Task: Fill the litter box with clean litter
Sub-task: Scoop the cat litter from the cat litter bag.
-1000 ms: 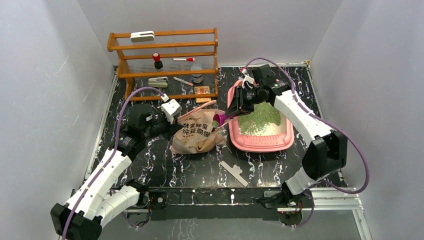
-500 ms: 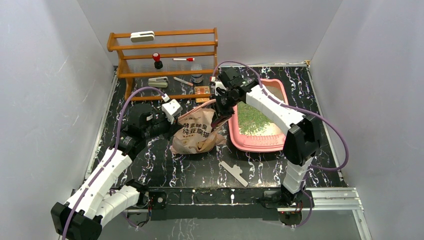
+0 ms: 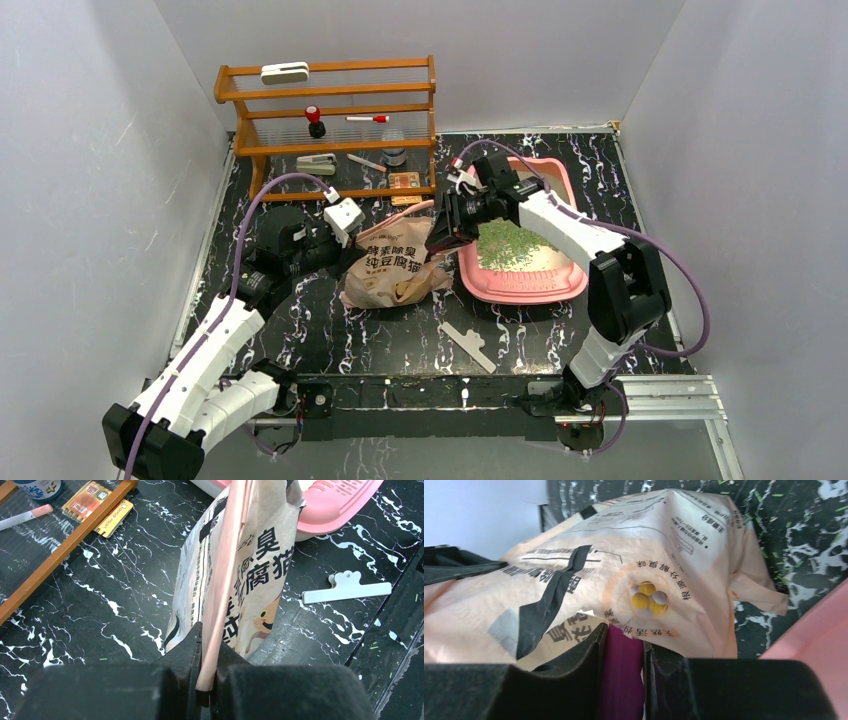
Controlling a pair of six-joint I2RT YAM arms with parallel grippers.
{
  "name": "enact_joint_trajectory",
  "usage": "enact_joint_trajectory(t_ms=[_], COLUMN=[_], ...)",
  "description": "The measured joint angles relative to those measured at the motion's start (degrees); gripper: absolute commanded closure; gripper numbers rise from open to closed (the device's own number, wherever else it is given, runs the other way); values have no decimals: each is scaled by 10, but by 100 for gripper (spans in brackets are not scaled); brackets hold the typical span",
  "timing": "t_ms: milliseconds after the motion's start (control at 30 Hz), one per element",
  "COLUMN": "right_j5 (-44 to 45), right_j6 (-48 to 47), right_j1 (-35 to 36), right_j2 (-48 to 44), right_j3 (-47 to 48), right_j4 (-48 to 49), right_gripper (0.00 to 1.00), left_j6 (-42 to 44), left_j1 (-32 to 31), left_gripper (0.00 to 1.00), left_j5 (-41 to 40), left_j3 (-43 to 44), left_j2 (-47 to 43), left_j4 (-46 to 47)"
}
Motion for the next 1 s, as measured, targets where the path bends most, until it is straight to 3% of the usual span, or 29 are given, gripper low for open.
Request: enact_joint_trajectory(t_ms=[433, 1000], right_j5=[-185, -264], right_j6=[196, 239], right_j1=[-75, -193], right_j2=[-72, -135], right_j3=[-160, -225], right_j4=[294, 342], right_gripper=[100, 100], left_j6=[0, -5], left_j1=[0, 0], left_gripper=[100, 100], left_j5=[1, 0], left_j3=[0, 0], left_j2=[3, 1], left_j4=[5, 6])
